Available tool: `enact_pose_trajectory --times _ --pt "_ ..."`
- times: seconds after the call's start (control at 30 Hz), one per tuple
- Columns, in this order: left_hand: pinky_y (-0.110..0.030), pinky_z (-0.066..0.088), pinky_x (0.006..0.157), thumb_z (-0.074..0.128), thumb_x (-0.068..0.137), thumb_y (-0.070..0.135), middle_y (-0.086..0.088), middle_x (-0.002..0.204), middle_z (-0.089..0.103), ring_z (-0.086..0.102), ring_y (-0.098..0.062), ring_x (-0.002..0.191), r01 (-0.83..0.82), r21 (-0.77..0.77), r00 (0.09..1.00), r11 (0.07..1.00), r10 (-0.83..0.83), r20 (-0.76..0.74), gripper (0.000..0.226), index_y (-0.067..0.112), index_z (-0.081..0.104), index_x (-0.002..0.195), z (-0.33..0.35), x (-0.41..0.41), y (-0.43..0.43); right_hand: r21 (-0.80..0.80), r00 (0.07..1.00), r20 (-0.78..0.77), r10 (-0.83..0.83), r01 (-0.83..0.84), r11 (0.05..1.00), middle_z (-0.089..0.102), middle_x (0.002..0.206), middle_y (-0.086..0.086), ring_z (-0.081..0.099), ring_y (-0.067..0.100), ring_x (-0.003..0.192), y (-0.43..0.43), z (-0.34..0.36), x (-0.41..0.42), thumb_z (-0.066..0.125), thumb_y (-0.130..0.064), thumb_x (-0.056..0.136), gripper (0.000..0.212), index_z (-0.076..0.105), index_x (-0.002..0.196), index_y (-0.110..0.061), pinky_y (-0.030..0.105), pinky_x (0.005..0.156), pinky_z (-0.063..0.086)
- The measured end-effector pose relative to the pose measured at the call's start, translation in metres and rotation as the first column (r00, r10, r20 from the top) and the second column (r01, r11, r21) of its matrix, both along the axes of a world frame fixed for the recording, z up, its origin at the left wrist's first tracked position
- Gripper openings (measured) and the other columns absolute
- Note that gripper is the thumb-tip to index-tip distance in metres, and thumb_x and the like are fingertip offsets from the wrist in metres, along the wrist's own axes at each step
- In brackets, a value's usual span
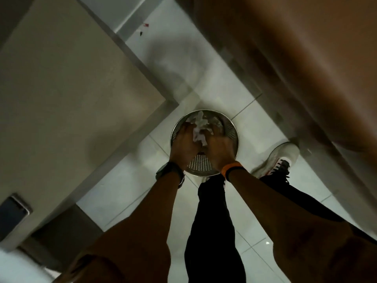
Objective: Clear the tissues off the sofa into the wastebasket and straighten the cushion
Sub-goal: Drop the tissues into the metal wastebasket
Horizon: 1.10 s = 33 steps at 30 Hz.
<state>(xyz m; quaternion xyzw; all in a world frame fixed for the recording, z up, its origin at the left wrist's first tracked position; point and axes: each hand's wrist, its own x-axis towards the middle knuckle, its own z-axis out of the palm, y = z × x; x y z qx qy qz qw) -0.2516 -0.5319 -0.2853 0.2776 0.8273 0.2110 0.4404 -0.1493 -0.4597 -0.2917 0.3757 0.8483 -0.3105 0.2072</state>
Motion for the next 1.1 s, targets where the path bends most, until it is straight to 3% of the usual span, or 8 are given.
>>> enact_pose_trajectory --times 0.2,0.3,0.4,0.6,0.77,0.97,1.03,1.1 --pt "-0.046 0.058 0.098 0.077 0.083 0.025 -0.019 0.132 0.063 0.062 -0.036 0.119 0.17 0.252 0.938 0.953 -0.077 -0.339 0.054 0.006 0.057 0.13 0.061 0.004 0.017 0.206 0.962 -0.265 -0.062 0.119 0.971 0.067 0.129 0.01 0.072 0.031 0.103 0.024 0.075 0.002 0.082 -0.012 0.071 0.055 0.066 0.123 -0.015 0.04 0.076 0.063" --pt "-0.038 0.049 0.103 0.068 0.089 0.049 -0.009 0.14 0.057 0.054 -0.027 0.129 0.236 0.271 0.871 0.933 -0.08 -0.484 0.057 0.019 0.052 0.135 0.107 -0.009 0.052 0.336 0.913 -0.405 -0.049 0.198 0.921 0.062 0.13 0.001 0.059 0.023 0.116 0.072 0.127 0.005 0.064 -0.03 0.088 0.038 0.061 0.125 -0.022 0.036 0.087 0.058" --pt "-0.038 0.041 0.109 0.057 0.092 0.052 -0.003 0.147 0.048 0.043 -0.022 0.137 0.32 0.319 0.808 0.892 -0.081 -0.584 0.058 0.023 0.046 0.141 0.144 -0.033 0.121 0.496 0.901 -0.432 -0.039 0.273 0.824 0.055 0.137 0.003 0.049 0.025 0.123 0.145 0.167 -0.004 0.058 -0.052 0.087 0.05 0.056 0.129 -0.024 0.04 0.096 0.043" --pt "-0.05 0.053 0.098 0.051 0.093 0.048 -0.026 0.141 0.057 0.059 -0.041 0.123 0.503 0.323 0.645 0.802 -0.1 -0.757 0.066 0.001 0.054 0.139 0.203 -0.071 0.306 0.584 0.861 -0.483 -0.159 0.452 0.674 0.048 0.142 0.009 0.045 0.031 0.128 0.307 0.214 -0.03 0.053 -0.062 0.085 0.054 0.046 0.128 -0.03 0.05 0.102 0.04" --pt "-0.051 0.041 0.116 0.07 0.088 0.048 -0.022 0.155 0.041 0.043 -0.037 0.143 0.439 0.497 0.766 0.749 -0.022 -0.643 0.083 0.006 0.038 0.151 0.224 -0.09 0.432 0.508 0.777 -0.567 -0.274 0.592 0.626 0.042 0.148 0.014 0.043 0.035 0.133 0.428 0.229 -0.037 0.059 -0.062 0.084 0.069 0.048 0.136 -0.018 0.051 0.104 0.041" --pt "-0.05 0.035 0.121 0.085 0.08 0.034 -0.011 0.167 0.007 0.024 -0.028 0.152 -0.05 0.732 0.995 0.679 0.101 -0.025 0.12 0.02 -0.005 0.158 0.239 -0.135 0.54 0.017 0.258 -0.808 -0.53 0.909 0.417 0.033 0.154 0.015 0.034 0.03 0.143 0.575 0.239 -0.01 0.082 -0.057 0.069 0.112 0.026 0.153 -0.01 0.042 0.119 0.034" --pt "-0.049 0.04 0.119 0.086 0.08 0.031 -0.005 0.167 0.017 0.032 -0.023 0.15 -0.046 0.712 0.998 0.7 -0.004 0.068 0.119 0.023 -0.001 0.159 0.243 -0.143 0.564 -0.253 0.15 -0.759 -0.633 0.829 0.499 0.037 0.154 0.01 0.04 0.025 0.142 0.613 0.24 0.004 0.091 -0.047 0.064 0.123 0.017 0.155 -0.012 0.042 0.12 0.036" --pt "-0.045 0.04 0.12 0.085 0.08 0.035 0.0 0.166 0.024 0.032 -0.017 0.151 0.036 0.677 0.996 0.735 -0.083 0.038 0.112 0.022 0.007 0.159 0.246 -0.142 0.581 -0.31 0.247 -0.71 -0.659 0.73 0.609 0.05 0.147 0.004 0.052 0.02 0.135 0.636 0.241 0.014 0.095 -0.036 0.062 0.114 0.027 0.151 -0.012 0.045 0.114 0.044"
